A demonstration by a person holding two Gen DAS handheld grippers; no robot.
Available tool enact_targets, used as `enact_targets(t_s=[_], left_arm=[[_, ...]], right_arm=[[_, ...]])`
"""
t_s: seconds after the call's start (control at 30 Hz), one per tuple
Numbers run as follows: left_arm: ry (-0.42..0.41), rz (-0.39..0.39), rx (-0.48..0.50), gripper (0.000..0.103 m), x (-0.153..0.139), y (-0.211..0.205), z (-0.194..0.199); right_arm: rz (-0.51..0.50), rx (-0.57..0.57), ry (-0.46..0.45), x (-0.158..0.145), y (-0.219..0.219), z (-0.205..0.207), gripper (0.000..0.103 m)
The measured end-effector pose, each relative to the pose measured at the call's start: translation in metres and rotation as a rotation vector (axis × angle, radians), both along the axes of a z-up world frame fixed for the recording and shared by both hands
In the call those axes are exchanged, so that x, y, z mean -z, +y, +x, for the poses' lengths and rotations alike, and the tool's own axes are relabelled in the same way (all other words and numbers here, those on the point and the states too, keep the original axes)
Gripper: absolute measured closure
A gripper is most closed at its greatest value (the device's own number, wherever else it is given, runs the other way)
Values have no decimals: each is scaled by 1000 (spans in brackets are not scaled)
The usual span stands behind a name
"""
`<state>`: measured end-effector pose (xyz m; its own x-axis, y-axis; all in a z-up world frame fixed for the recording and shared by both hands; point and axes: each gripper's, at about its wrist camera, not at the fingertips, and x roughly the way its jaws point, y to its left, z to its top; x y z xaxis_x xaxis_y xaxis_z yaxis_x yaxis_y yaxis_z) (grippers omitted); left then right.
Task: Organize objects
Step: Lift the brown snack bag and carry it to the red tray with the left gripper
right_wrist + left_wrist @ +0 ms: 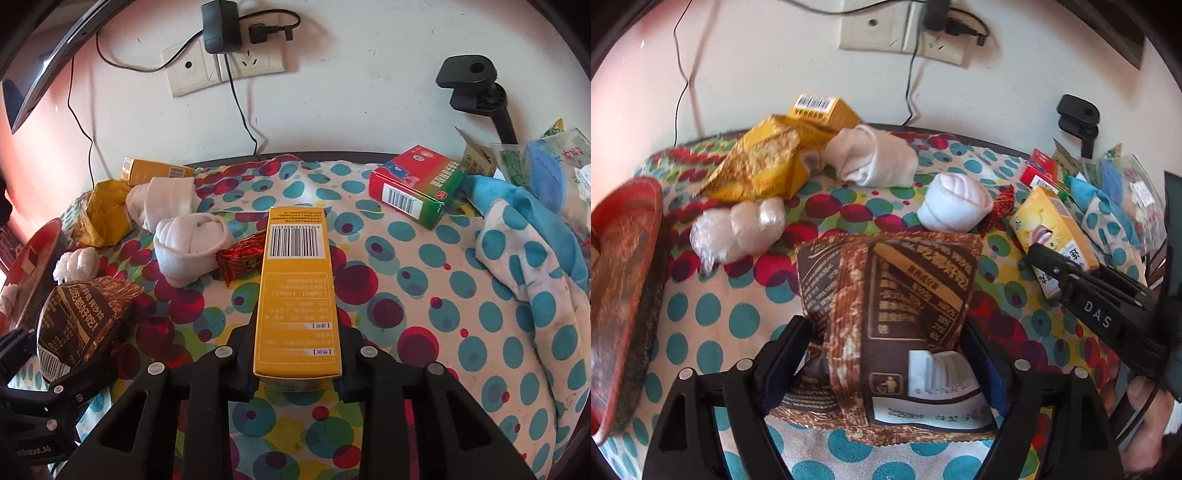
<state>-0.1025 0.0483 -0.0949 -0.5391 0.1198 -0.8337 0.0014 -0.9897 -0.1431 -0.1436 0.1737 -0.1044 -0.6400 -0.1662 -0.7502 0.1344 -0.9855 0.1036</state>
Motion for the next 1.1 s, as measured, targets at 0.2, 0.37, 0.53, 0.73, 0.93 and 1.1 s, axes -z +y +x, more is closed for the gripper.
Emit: enact_targets(t_s=[0.2, 0.37, 0.53, 0.73, 0.93, 1.1], left_arm=[[21, -104, 62, 10, 18, 13, 4], [-6, -97, 36, 13, 21, 11, 1], [4, -72, 3, 20, 16, 5, 1], [25, -75, -3, 21, 7, 5, 4], [72, -96, 13, 21, -9, 4, 15], [97, -112, -12, 21, -21, -10, 26]], right_arm=[[11, 5, -20, 1, -1, -2, 74], [10, 4, -18, -1, 0, -3, 74], [11, 8, -3, -4, 0, -1, 74], [-5, 9, 17, -6, 1, 2, 75], [-19, 26, 1, -4, 4, 0, 74], [-23, 42, -4, -2, 5, -1, 75]])
